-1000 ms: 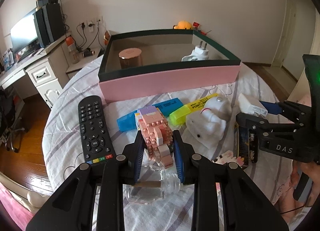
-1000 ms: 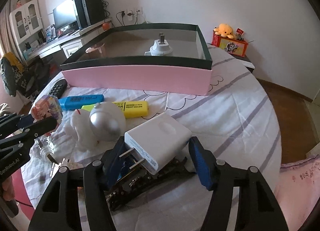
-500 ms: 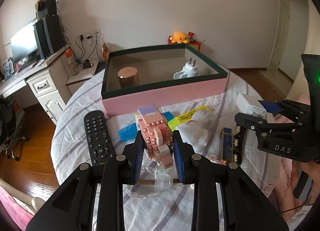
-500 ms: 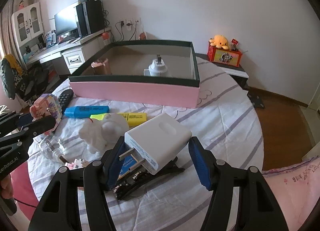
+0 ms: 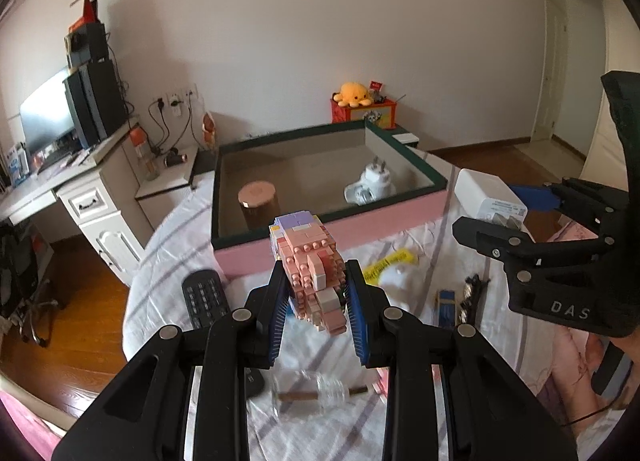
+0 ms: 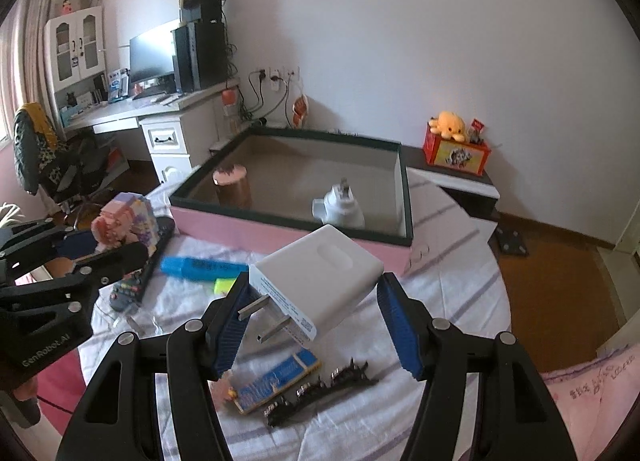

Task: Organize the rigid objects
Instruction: 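Carry the figure and adapter into the pink box and open both tools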

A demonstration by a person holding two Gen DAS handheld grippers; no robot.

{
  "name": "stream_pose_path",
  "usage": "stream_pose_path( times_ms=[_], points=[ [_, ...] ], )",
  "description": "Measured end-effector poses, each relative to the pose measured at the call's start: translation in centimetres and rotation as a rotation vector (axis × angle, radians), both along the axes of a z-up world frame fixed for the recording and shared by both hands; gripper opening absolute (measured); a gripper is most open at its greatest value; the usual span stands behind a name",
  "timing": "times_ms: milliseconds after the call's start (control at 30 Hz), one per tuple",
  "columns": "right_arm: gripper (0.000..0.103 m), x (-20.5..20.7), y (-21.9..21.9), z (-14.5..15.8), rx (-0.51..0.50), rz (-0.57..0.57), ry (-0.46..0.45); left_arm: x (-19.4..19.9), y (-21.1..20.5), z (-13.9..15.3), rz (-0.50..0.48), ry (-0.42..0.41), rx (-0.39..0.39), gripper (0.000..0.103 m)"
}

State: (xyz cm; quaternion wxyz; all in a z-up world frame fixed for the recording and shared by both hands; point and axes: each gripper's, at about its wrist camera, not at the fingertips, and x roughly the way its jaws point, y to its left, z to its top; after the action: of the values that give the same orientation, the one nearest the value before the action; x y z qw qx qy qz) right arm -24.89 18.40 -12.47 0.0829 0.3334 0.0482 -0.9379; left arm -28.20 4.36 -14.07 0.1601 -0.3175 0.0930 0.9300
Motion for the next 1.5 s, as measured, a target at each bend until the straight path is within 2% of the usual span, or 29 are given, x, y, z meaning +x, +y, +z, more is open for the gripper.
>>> stream_pose_path(
  times_ms=[167, 333, 567, 700, 833, 967, 1100, 1267, 1367, 1433, 1500],
  points=[
    [0.064, -2.2, -0.5, 1.2, 0.015, 0.016, 0.023, -2.8, 0.4, 1.5, -0.003, 0.016, -0.002, 0.028],
    [0.064, -5.5, -1.1, 2.0, 0.035, 0.027, 0.03, -7.2, 1.3, 2.4, -0.022, 0.001, -0.004, 0.028],
    [0.064, -12.1, -1.7, 2.2, 0.072, 0.042, 0.0, -14.3, 2.4, 2.0, -0.05, -0.067, -0.011, 0.028],
    [0.065, -16.6, -1.7, 0.9, 0.083, 0.045, -0.063, -18.6, 3.3, 0.7, -0.066, -0.13, -0.018, 0.028],
    [0.065, -20.6, -1.6, -1.5, 0.099, 0.041, -0.143, -22.4, 4.2, -1.5, -0.03, -0.196, -0.087, 0.028],
    [0.065, -23.7, -1.0, -4.0, 0.088, 0.046, -0.238, -25.0, 4.5, -3.8, -0.029, -0.267, -0.107, 0.028],
    [0.065, -25.1, -0.7, -5.9, 0.087, 0.048, -0.305, -26.3, 4.9, -5.2, -0.027, -0.303, -0.125, 0.028],
    [0.065, -25.3, -0.5, -6.5, 0.071, 0.048, -0.329, -26.7, 5.0, -6.1, -0.007, -0.317, -0.152, 0.03],
    [0.078, -25.2, 0.1, -5.5, 0.046, 0.027, -0.295, -26.6, 4.4, -6.0, 0.019, -0.324, -0.126, 0.039],
    [0.079, -24.6, 0.3, -4.9, 0.033, 0.021, -0.272, -26.3, 3.6, -5.3, 0.052, -0.301, -0.11, 0.061],
    [0.08, -23.9, 0.5, -4.0, 0.014, 0.023, -0.252, -25.6, 2.7, -4.5, 0.07, -0.279, -0.085, 0.072]
  ],
)
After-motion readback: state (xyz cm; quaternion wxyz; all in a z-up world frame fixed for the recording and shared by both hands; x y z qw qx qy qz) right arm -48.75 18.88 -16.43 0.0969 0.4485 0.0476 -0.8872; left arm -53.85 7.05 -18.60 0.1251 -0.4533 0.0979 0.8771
